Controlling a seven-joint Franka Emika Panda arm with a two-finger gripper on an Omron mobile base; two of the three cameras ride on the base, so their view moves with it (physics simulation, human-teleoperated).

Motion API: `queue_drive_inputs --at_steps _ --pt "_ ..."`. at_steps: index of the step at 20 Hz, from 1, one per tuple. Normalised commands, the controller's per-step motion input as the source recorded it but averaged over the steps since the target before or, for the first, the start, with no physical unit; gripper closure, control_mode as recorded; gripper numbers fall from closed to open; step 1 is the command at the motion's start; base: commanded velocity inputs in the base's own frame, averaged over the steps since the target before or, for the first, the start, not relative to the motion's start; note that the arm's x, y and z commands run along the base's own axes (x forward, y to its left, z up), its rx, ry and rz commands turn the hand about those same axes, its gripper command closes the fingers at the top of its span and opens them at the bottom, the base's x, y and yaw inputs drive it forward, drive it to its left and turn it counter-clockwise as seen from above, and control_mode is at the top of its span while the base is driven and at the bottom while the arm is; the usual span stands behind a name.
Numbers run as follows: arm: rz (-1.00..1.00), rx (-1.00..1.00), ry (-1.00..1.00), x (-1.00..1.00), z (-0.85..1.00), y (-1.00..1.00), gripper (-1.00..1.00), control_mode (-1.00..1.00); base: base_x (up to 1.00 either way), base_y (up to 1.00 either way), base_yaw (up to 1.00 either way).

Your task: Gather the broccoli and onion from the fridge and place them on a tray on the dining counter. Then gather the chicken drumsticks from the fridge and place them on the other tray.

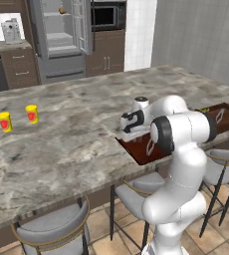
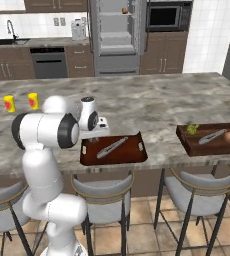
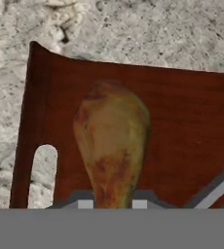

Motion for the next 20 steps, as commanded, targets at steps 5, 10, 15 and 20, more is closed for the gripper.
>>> queue_drive_inputs --at_steps 5,10,15,20 --pt "-0.32 0.0 0.0 -0.15 -0.23 0.13 1.0 -1.0 0.0 0.0 0.0" --pt "-0.57 -0.01 0.0 -0.46 -0.06 0.02 1.0 -1.0 0.0 0.0 0.0" --pt "-0.35 -0.03 0.1 0.21 -0.04 -0.01 1.0 -1.0 0.0 0.0 0.0" --pt "-0.21 0.0 0.03 0.3 -0.17 0.0 1.0 -1.0 0.0 0.0 0.0"
